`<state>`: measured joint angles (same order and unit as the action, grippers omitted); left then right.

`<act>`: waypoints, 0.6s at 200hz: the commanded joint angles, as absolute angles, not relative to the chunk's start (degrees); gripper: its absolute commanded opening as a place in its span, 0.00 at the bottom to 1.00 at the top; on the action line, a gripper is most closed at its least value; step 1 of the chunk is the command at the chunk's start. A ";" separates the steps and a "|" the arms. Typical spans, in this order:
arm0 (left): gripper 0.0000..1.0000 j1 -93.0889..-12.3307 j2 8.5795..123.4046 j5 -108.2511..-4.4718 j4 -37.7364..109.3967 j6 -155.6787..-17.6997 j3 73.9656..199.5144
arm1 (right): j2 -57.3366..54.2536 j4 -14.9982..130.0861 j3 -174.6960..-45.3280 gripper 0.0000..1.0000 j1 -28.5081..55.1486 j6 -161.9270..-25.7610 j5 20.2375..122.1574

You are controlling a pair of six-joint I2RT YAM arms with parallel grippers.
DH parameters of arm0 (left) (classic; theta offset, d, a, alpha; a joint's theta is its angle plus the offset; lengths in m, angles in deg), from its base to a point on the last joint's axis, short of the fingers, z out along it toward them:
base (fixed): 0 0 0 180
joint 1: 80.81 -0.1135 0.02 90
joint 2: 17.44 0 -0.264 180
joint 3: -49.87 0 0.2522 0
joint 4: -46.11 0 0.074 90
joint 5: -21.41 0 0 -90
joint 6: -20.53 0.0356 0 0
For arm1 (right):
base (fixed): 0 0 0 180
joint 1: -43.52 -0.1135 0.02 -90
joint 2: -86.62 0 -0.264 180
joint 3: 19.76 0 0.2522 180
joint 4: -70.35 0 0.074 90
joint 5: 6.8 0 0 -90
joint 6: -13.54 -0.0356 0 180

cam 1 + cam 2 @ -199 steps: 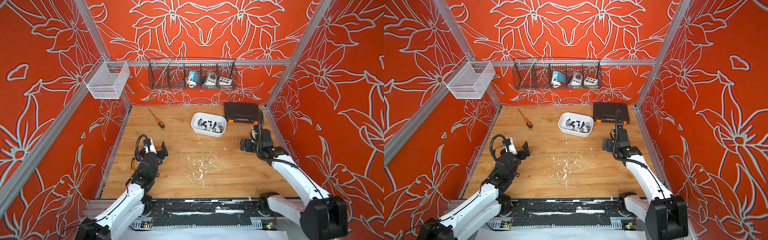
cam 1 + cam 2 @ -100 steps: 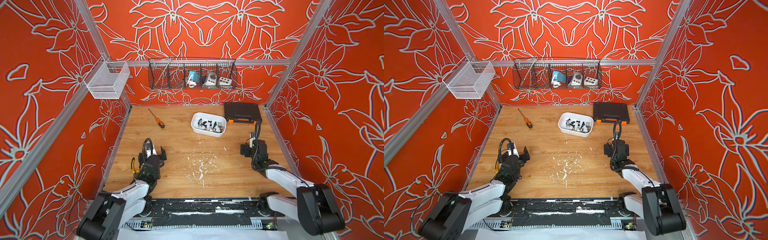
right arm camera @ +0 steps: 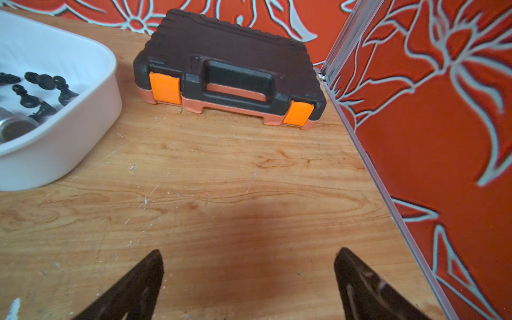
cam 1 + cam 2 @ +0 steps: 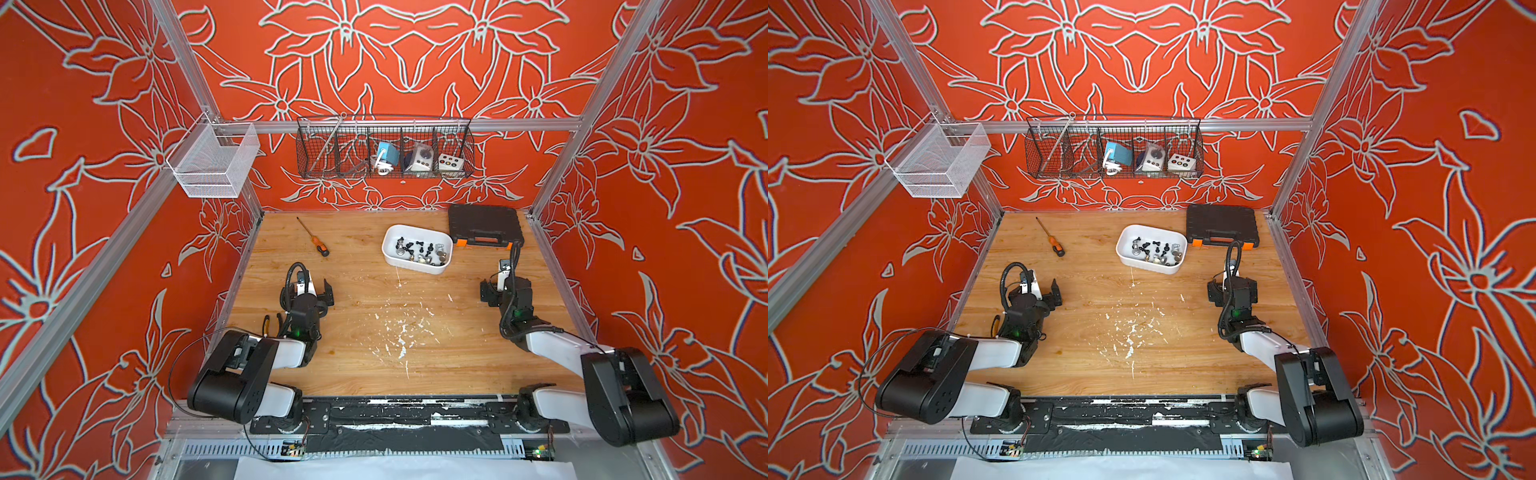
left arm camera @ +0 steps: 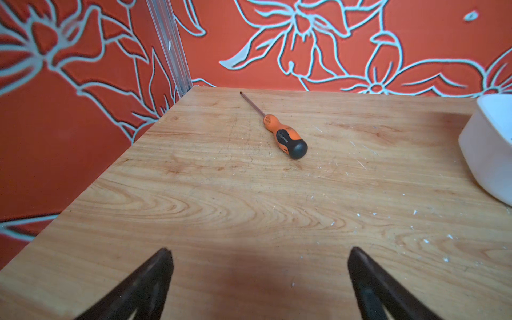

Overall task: Put the chess pieces into the storage box
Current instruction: Reset both arms

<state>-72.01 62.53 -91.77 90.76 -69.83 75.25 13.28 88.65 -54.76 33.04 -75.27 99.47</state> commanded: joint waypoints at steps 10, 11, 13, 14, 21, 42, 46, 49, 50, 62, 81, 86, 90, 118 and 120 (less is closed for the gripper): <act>0.98 -73.10 62.37 -88.79 92.64 -69.51 76.14 | 7.33 103.80 -51.96 0.98 33.81 -71.69 101.48; 0.98 -73.13 62.37 -88.71 92.64 -69.53 76.13 | 7.16 103.93 -52.01 0.98 33.79 -71.70 101.65; 0.98 -73.26 62.41 -88.54 92.64 -69.55 76.12 | 7.04 103.80 -52.10 0.98 33.88 -71.82 101.83; 0.98 -73.26 62.39 -88.45 92.64 -69.55 76.07 | 7.02 103.71 -52.17 0.98 33.96 -72.03 101.96; 0.98 -73.49 62.29 -87.99 92.65 -69.71 76.01 | 7.81 100.87 -52.81 0.98 34.31 -72.65 101.67; 0.98 -73.82 62.13 -87.14 92.82 -69.82 75.79 | 7.51 102.30 -52.05 0.98 36.14 -73.42 97.62; 0.98 -73.88 62.13 -87.14 92.89 -69.82 75.84 | 7.63 101.98 -52.04 0.98 36.68 -73.73 96.90; 0.98 -73.87 62.12 -87.14 92.87 -69.82 75.77 | 7.79 101.54 -52.06 0.98 37.06 -73.93 96.26; 0.98 -73.87 62.11 -87.14 92.89 -69.82 75.77 | 7.83 101.39 -52.07 0.98 37.22 -74.01 96.01; 0.98 -73.90 62.12 -86.22 93.27 -69.48 75.47 | 6.49 104.27 -50.79 0.98 38.99 -74.98 92.70; 0.98 -74.11 61.86 -84.47 94.07 -69.12 74.89 | 5.87 103.72 -51.13 0.98 39.47 -74.99 91.53; 0.98 -74.13 61.85 -83.98 94.17 -68.99 74.78 | 6.34 103.04 -51.30 0.98 39.91 -75.06 90.32; 0.98 -74.21 61.86 -83.62 94.43 -68.88 74.67 | 5.55 105.33 -50.84 0.98 40.14 -74.82 89.16; 0.98 -74.54 61.42 -79.98 97.08 -67.76 72.80 | 5.40 103.69 -51.67 0.98 40.77 -74.31 85.70; 0.98 -74.67 61.41 -79.46 97.35 -67.72 72.67 | 5.12 104.36 -51.55 0.98 40.75 -74.34 85.56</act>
<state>-73.85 62.44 -84.03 92.77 -69.31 74.55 5.24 102.96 -51.26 40.08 -74.53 90.46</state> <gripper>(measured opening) 0.982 0.978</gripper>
